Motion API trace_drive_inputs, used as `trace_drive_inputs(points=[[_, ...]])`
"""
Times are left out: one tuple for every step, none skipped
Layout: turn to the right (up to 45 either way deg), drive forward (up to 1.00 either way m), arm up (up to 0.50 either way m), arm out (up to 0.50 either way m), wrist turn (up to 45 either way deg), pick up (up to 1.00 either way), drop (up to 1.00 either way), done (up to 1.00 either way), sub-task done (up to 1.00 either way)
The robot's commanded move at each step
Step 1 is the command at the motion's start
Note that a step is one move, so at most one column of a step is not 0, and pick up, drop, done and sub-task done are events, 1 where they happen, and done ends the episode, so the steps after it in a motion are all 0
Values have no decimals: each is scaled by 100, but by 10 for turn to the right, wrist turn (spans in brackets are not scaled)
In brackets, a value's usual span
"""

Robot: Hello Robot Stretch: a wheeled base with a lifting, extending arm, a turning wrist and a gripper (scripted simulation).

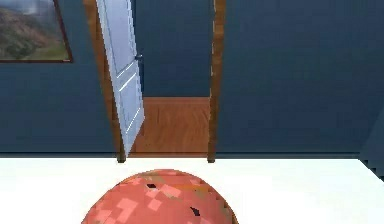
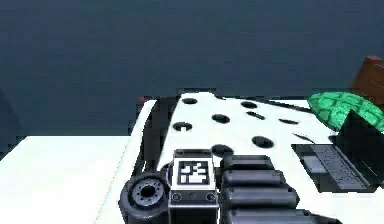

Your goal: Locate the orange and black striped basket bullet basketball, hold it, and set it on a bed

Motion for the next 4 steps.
trace_drive_inputs(points=[[240,0,0,0,0,0,0,0,0],[0,0,0,48,0,0,0,0,0],[0,0,0,0,450,0,0,0,0],[0,0,0,0,450,0,0,0,0]])
